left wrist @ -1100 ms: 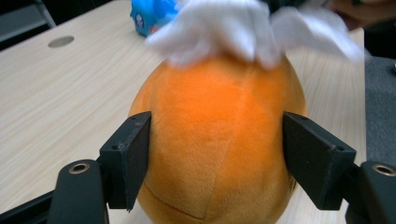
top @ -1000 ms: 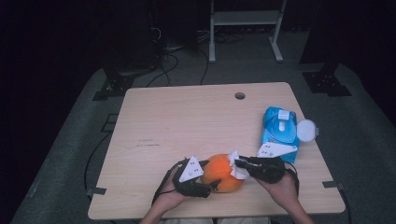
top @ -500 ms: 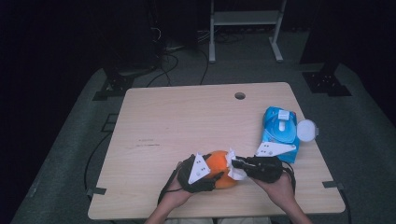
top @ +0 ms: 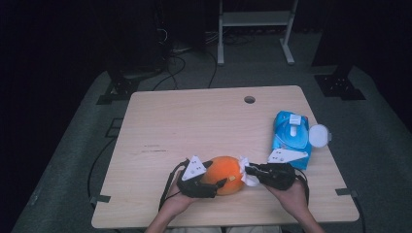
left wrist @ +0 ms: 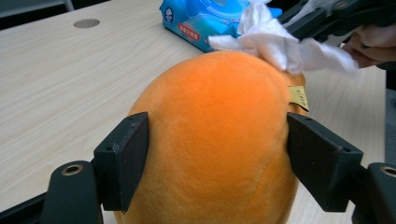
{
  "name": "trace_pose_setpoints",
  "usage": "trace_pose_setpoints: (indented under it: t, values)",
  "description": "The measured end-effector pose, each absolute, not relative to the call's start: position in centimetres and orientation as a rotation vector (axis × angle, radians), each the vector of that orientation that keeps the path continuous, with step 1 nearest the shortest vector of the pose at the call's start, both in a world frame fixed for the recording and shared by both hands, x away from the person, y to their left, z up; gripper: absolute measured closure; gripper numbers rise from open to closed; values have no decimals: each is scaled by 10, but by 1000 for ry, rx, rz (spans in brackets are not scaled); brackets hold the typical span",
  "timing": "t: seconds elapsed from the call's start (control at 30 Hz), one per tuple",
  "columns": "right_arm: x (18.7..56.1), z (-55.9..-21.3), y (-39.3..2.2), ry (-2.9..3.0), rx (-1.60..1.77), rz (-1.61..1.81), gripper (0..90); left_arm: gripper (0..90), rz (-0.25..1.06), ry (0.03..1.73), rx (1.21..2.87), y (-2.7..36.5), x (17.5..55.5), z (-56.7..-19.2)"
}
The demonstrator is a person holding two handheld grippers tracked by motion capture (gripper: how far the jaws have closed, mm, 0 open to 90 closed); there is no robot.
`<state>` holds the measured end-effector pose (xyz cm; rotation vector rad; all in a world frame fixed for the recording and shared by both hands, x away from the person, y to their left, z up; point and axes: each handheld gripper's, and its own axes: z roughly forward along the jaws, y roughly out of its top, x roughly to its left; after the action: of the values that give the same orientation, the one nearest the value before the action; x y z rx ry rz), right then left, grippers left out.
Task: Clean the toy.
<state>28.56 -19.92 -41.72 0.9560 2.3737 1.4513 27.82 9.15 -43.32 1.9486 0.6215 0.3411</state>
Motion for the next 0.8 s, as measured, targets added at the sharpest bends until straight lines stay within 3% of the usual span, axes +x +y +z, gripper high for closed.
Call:
trace_pose_setpoints:
  t: [0.3,0.5,0.6,0.67,0.8]
  values:
    - [277,-411,-179,2400,831,1504,802,229,344,608,1946,90,276,-435]
    - [284,-417,-195,2400,935,1486,802,114,297,674,1915,95,284,-426]
    - [282,-418,-191,2409,907,1495,802,92,201,761,1904,100,294,-432]
    - [283,-417,-188,2411,898,1497,801,142,139,776,1912,99,297,-438]
    - [283,-417,-181,2379,938,1553,801,330,382,667,1911,91,286,-430]
